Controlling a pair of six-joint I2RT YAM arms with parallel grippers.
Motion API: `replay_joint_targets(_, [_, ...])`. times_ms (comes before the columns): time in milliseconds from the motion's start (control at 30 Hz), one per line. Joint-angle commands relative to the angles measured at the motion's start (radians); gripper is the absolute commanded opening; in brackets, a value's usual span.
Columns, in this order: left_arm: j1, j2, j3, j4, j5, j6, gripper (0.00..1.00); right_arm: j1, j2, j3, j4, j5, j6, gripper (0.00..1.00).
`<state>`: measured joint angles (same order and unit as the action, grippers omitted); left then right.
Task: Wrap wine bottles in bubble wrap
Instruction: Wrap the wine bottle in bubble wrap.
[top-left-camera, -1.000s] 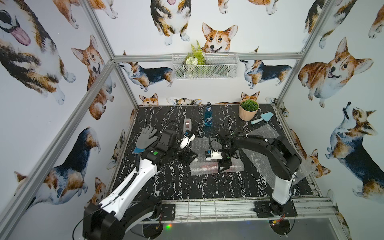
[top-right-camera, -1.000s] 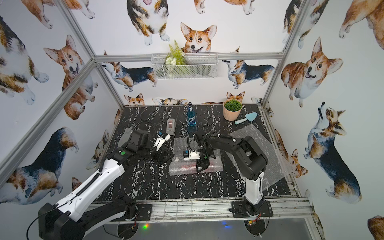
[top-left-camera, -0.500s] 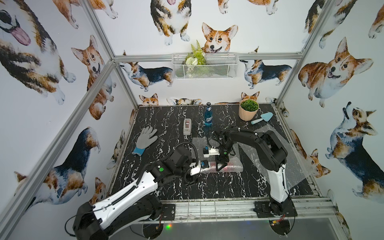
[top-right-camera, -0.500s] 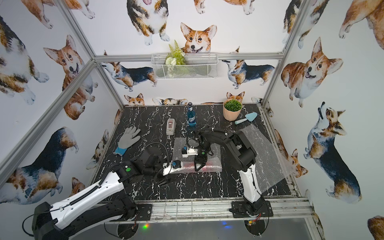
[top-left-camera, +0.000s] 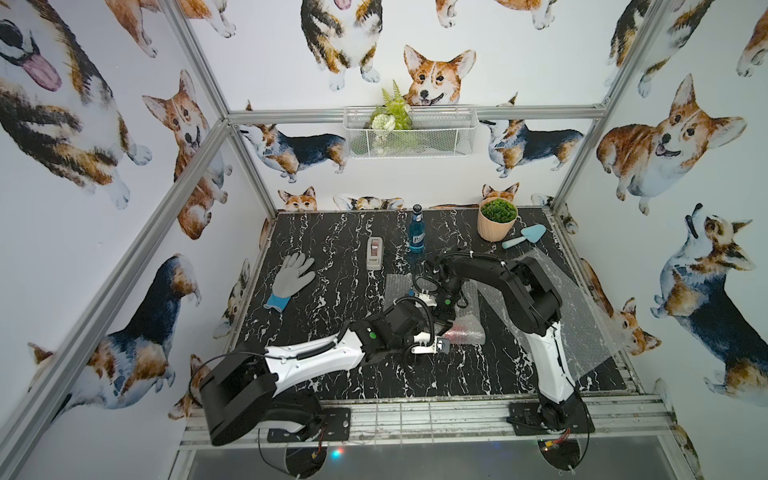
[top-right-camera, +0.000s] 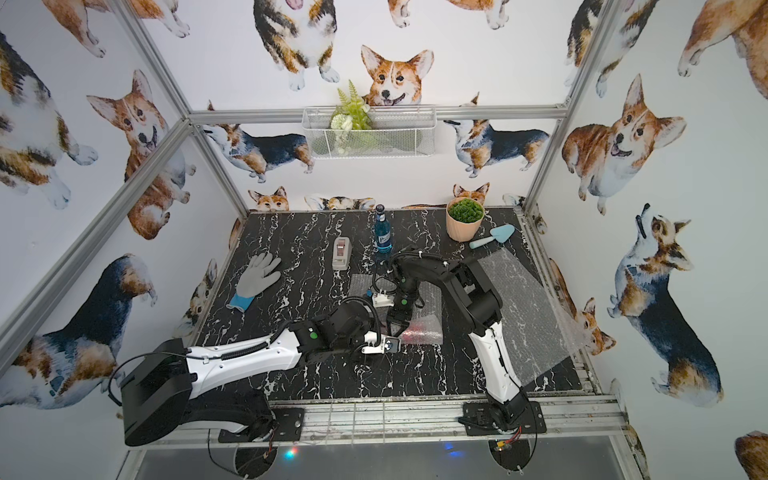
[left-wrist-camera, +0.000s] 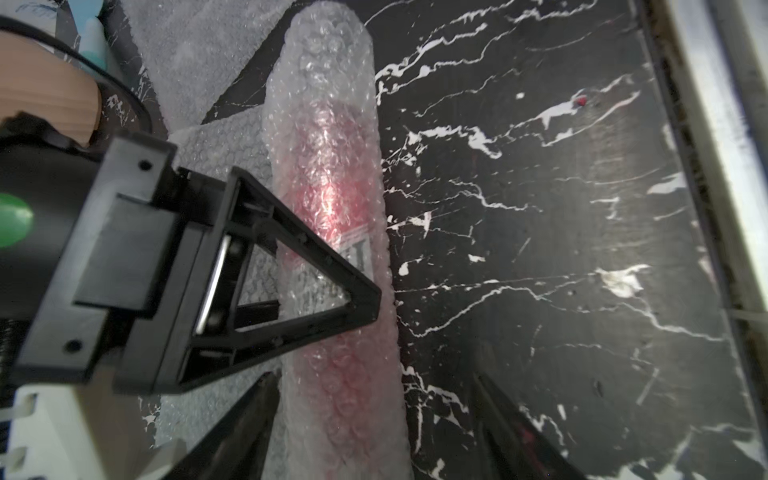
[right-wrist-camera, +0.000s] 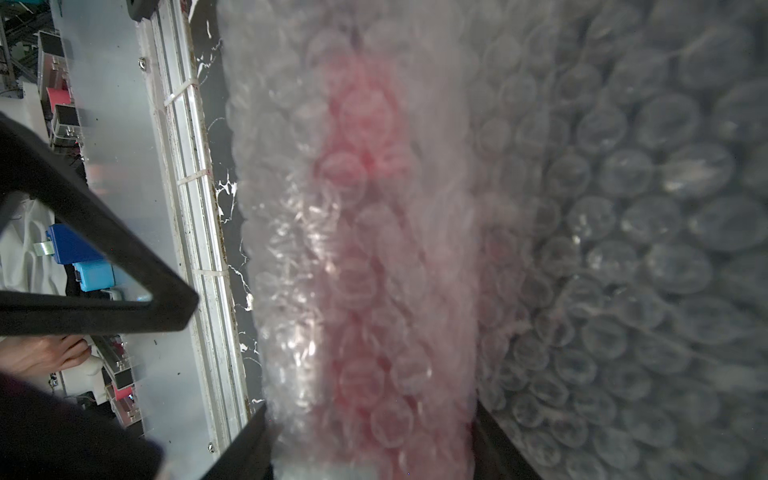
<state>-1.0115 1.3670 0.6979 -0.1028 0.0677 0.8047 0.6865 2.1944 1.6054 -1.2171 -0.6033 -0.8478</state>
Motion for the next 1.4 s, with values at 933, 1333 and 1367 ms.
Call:
replay_joint_targets(933, [0.132, 0.206, 0.113, -0.050, 0.161, 0.008, 0.55, -0.106, -0.218, -0.087, 0.105, 0.009, 0.019, 0.82])
replay_joint_targets(1333, [0.198, 0.271, 0.265, -0.246, 0.290, 0.024, 0.52, -0.146, -0.967, -0.758, 0.731, 0.258, 0.049, 0.83])
replay_joint_targets(1367, [0.201, 0.278, 0.276, -0.263, 0.296, 0.029, 0.52, -0.117, -1.028, -0.813, 0.772, 0.298, 0.042, 0.84])
